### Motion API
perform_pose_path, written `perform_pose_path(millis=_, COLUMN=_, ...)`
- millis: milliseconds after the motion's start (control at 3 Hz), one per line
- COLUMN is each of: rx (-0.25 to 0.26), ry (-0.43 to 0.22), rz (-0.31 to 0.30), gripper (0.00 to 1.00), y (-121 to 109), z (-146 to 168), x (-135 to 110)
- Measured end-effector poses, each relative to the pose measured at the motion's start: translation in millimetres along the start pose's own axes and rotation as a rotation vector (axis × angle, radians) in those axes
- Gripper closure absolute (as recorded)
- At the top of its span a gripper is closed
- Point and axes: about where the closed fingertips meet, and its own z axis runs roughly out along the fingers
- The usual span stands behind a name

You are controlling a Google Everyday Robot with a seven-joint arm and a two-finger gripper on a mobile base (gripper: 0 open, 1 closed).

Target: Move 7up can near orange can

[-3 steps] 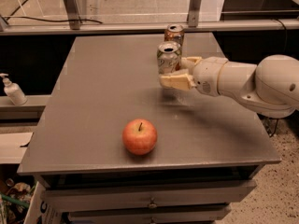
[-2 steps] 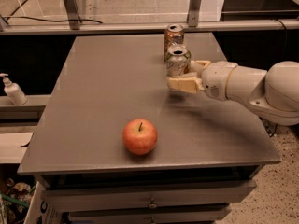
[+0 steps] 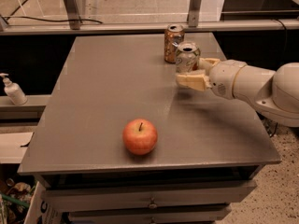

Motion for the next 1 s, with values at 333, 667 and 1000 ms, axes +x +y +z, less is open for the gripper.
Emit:
perform_pose_path(millis=333, rx=0.1, ry=-0.038, rz=0.018, gripper=1.0, y=-40.2, z=-12.4, x=-2.6)
perform_pose_path(millis=667, rx=0.167, ry=-0.075, rz=0.042, gripper=1.0, y=-72.2, z=-13.6, x=-5.0)
perform_pose_path(millis=1000, rx=0.205, ry=-0.089, rz=0.079, gripper=1.0, y=-95.3, z=-3.3, x=0.5)
